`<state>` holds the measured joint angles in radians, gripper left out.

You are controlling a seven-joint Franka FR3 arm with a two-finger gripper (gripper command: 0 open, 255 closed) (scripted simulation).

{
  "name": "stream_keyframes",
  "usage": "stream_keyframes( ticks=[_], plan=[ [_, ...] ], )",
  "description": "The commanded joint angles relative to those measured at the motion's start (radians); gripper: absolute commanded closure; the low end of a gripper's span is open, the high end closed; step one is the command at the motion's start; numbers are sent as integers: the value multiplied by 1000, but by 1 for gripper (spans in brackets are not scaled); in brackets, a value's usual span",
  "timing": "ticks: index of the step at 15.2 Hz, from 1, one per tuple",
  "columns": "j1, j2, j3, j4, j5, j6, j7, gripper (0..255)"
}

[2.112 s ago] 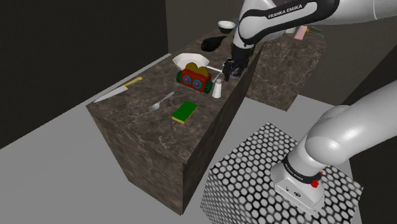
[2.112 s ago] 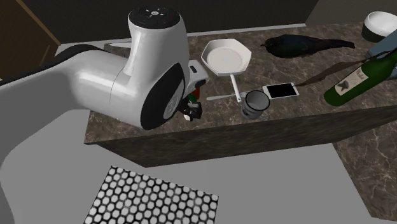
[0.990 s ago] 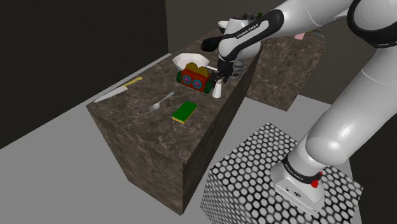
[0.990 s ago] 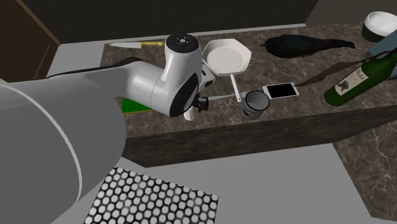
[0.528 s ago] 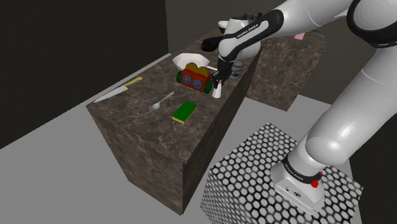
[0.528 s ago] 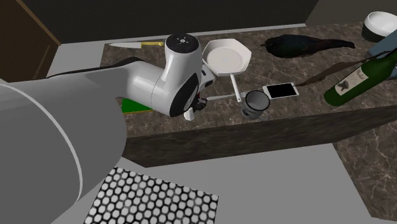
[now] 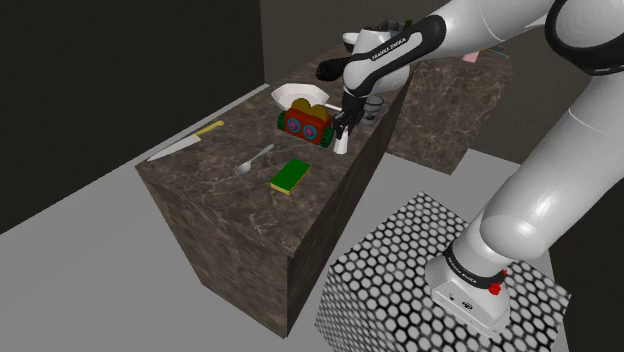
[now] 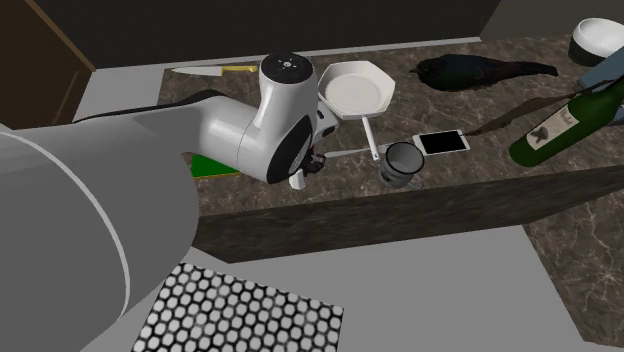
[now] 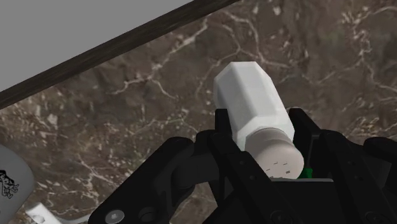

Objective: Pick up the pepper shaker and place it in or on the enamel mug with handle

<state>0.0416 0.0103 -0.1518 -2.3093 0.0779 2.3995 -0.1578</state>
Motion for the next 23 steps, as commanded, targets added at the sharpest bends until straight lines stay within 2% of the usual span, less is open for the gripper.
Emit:
stream_keyframes(
  ticks=[1, 23],
  plan=[
    [0, -9, 0, 4, -3, -13, 3, 255],
    [-2, -143, 4, 167, -42, -308, 41, 255]
  ],
)
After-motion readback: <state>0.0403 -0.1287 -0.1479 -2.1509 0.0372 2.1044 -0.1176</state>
